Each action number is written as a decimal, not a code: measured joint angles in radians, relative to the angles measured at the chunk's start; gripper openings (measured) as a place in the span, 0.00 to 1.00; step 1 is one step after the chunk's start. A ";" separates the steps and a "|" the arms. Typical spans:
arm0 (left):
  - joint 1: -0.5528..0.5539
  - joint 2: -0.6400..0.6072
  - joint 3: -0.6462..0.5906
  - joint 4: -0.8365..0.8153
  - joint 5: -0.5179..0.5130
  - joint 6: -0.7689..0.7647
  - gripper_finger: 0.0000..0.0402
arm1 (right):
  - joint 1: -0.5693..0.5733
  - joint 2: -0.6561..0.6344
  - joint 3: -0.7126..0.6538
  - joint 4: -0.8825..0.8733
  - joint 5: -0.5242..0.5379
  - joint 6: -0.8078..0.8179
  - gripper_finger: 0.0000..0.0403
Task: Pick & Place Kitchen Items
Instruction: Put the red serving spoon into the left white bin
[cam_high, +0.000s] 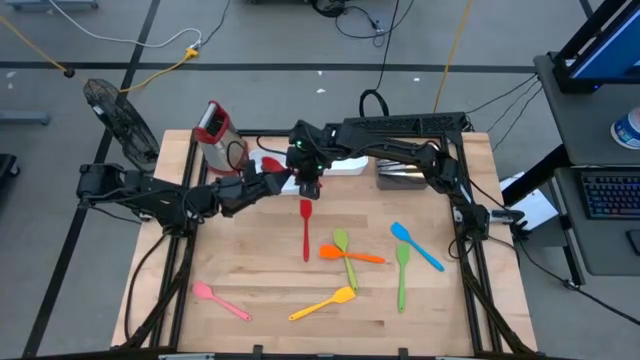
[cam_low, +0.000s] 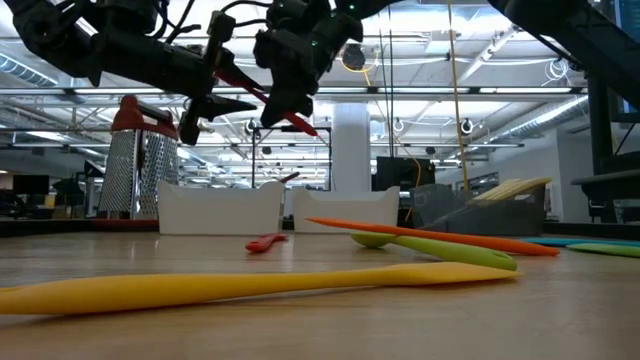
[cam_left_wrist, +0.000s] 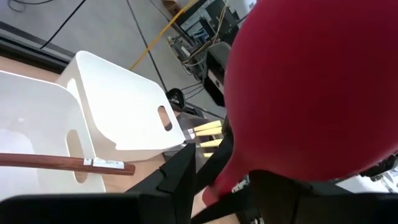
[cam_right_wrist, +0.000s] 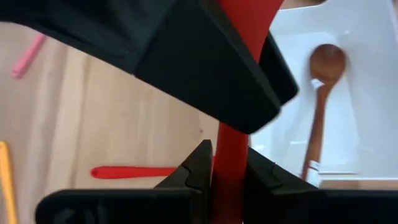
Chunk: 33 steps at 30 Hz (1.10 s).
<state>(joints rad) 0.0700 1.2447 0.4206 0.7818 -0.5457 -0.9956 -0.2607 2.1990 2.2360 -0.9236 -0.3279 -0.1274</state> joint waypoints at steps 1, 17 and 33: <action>0.000 0.000 0.000 0.000 0.000 0.000 0.36 | 0.000 0.000 0.000 0.005 -0.017 0.008 0.09; 0.000 0.000 0.000 0.003 0.055 -0.003 0.26 | 0.014 0.001 0.000 0.029 -0.080 0.046 0.09; 0.002 0.001 -0.001 -0.043 0.042 -0.020 0.04 | 0.030 0.002 0.001 -0.021 0.041 0.081 0.34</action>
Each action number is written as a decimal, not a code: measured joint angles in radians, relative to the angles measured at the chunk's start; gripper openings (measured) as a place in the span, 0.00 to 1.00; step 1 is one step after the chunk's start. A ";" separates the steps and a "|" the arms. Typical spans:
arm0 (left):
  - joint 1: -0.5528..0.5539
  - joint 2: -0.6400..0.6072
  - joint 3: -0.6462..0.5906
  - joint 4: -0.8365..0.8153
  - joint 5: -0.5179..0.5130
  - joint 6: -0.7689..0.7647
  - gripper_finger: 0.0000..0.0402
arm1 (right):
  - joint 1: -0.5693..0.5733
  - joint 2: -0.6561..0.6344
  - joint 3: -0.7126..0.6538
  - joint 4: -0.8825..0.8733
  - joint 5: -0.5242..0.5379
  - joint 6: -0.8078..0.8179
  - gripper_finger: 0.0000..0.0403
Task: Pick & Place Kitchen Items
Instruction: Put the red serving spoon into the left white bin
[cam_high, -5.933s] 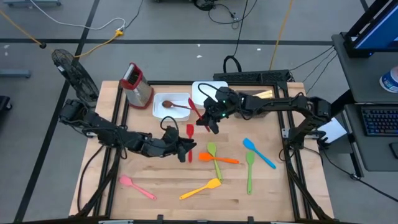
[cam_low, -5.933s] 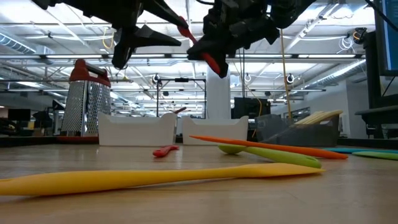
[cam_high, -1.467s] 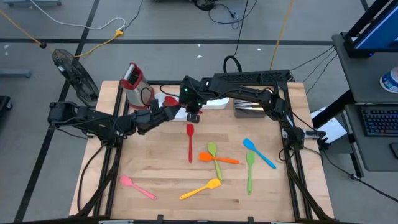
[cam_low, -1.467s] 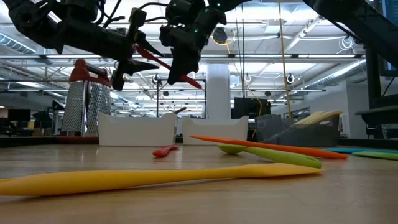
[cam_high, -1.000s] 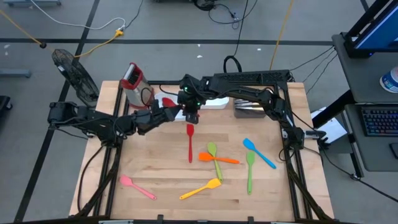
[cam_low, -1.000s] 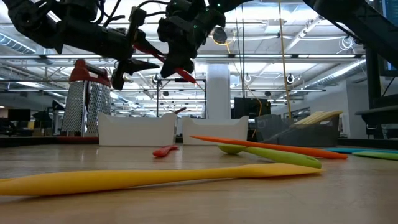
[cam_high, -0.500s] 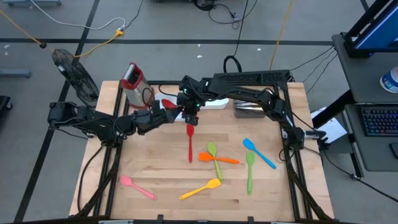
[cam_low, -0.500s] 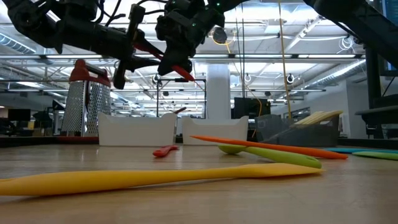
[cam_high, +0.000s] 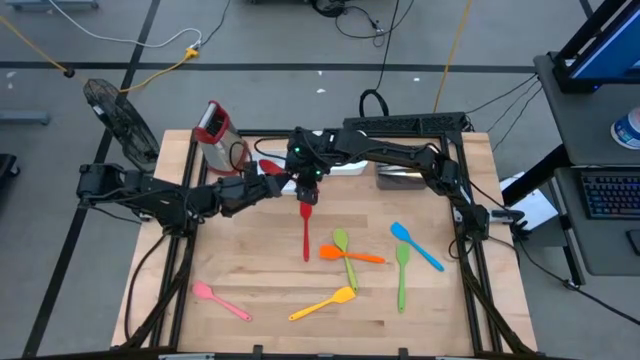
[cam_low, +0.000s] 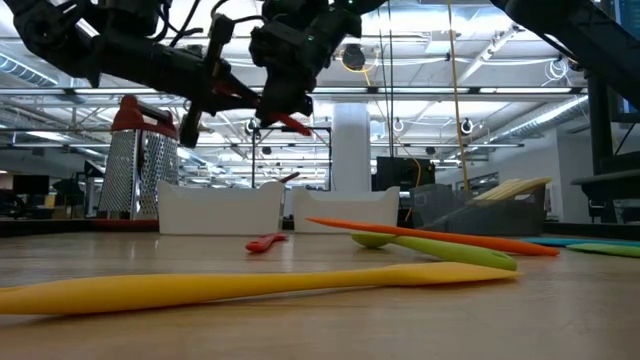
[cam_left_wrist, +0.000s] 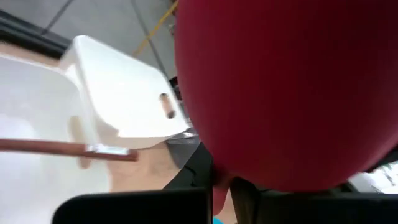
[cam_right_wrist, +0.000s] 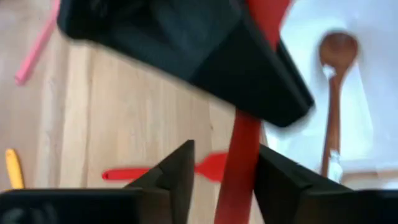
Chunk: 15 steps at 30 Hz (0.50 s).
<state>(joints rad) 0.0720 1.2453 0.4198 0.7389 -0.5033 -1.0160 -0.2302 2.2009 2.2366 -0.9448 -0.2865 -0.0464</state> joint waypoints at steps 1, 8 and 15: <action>0.001 0.000 0.000 -0.018 -0.008 -0.014 0.04 | 0.000 0.000 0.000 -0.019 0.011 0.000 0.37; 0.011 0.000 -0.001 -0.147 -0.055 -0.159 0.04 | -0.003 0.000 0.000 -0.149 0.048 -0.026 0.50; 0.061 0.000 -0.001 -0.155 -0.047 -0.289 0.04 | -0.015 0.000 0.001 -0.317 0.050 -0.042 0.50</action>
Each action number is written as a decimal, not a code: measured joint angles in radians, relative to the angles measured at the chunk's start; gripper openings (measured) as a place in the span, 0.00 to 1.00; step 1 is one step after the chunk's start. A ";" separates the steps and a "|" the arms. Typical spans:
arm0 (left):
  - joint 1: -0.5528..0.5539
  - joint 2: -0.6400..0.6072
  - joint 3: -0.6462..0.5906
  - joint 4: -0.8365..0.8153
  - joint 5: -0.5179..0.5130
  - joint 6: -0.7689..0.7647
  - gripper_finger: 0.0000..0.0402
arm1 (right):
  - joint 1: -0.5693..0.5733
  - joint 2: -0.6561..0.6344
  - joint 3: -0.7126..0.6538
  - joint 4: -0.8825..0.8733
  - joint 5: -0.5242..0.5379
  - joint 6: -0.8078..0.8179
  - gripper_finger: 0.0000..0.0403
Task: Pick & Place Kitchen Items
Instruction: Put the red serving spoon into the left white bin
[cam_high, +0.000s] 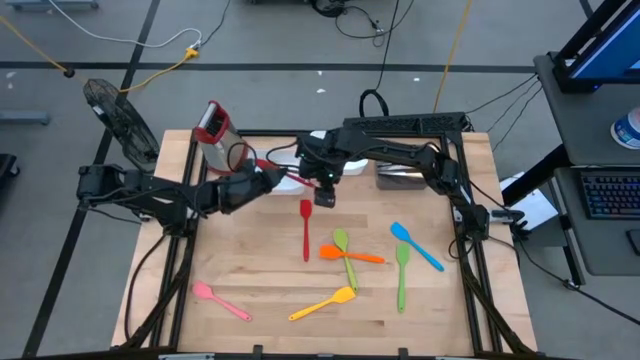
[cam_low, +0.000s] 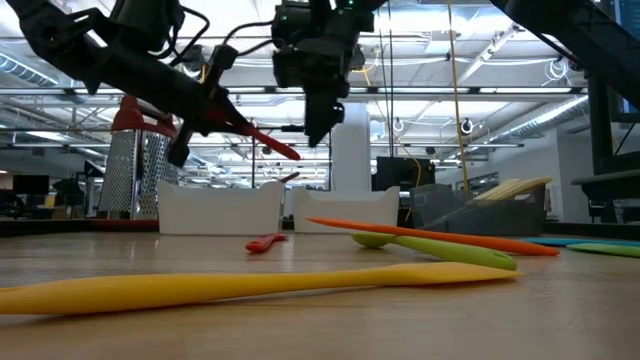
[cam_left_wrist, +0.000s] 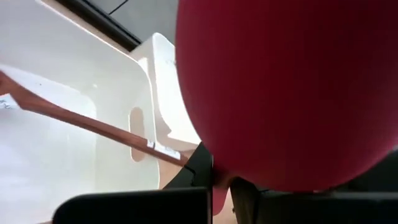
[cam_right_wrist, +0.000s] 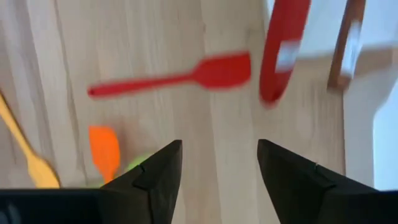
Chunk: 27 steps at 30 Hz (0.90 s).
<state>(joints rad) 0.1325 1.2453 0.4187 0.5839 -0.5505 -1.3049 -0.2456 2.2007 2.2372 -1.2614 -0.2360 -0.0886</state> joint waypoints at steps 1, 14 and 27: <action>0.005 0.000 0.000 -0.006 0.000 -0.026 0.04 | -0.005 -0.003 0.000 -0.029 0.001 -0.010 0.50; 0.076 0.000 0.000 -0.058 0.024 -0.396 0.04 | -0.080 -0.135 0.000 -0.072 0.034 -0.220 0.46; 0.126 -0.001 0.000 -0.109 0.207 -0.841 0.04 | -0.168 -0.263 0.000 0.016 0.050 -0.272 0.45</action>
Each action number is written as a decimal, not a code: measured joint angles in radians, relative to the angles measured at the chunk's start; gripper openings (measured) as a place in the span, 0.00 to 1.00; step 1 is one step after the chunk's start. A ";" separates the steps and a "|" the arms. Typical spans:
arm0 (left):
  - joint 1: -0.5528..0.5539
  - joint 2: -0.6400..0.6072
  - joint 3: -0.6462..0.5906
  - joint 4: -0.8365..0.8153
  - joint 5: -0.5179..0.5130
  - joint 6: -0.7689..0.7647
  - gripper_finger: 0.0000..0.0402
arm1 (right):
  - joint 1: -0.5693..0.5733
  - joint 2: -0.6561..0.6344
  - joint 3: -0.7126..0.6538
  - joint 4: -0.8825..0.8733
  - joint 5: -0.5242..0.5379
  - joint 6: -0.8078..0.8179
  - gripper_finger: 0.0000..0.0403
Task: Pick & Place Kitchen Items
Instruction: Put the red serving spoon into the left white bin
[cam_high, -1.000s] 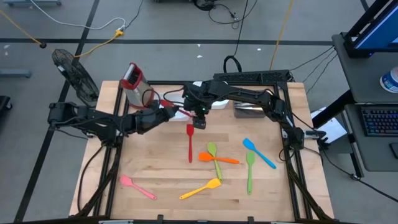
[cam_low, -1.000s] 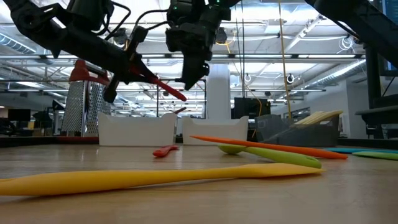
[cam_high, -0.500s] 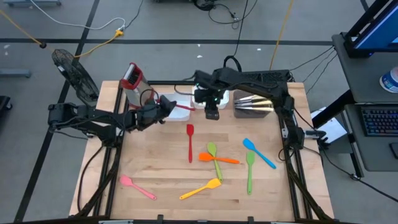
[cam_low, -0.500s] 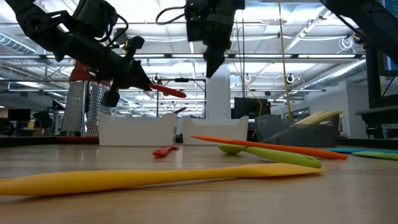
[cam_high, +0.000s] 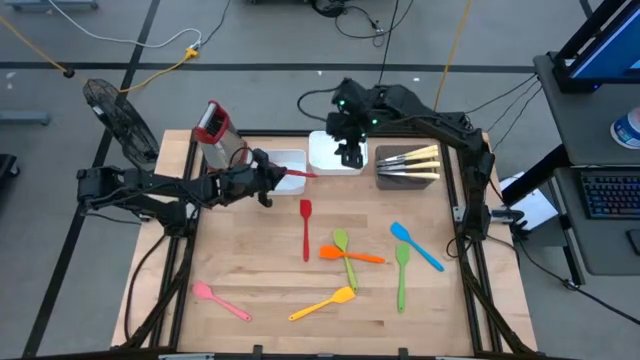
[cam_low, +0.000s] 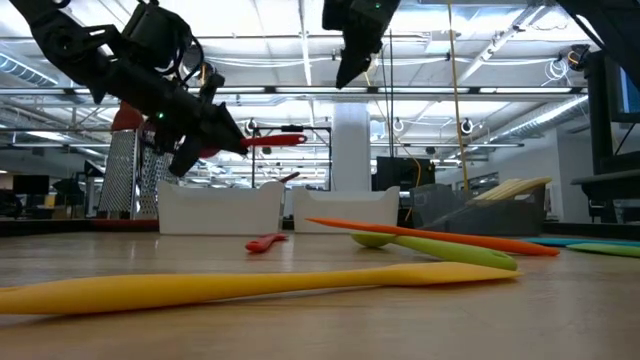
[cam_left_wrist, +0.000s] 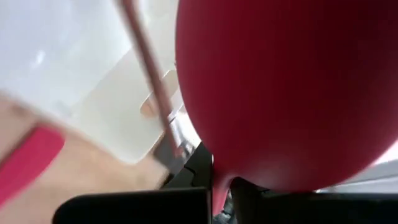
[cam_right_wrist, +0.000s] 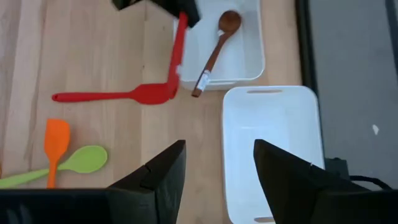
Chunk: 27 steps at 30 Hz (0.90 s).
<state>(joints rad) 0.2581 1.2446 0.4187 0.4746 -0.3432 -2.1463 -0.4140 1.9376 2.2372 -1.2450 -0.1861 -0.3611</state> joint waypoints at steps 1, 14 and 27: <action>0.003 0.000 0.000 -0.007 0.034 -0.036 0.04 | -0.004 -0.002 0.000 0.002 -0.001 0.000 0.45; 0.139 0.000 0.081 -0.216 0.205 -0.175 0.04 | -0.024 0.004 -0.086 0.040 -0.056 0.024 0.45; 0.248 0.019 0.110 -0.295 0.484 -0.209 0.04 | -0.027 0.001 -0.139 0.048 -0.102 0.027 0.45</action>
<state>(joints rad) 0.5063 1.2633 0.5289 0.1799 0.1405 -2.3556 -0.4412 1.9385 2.0979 -1.1971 -0.2884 -0.3344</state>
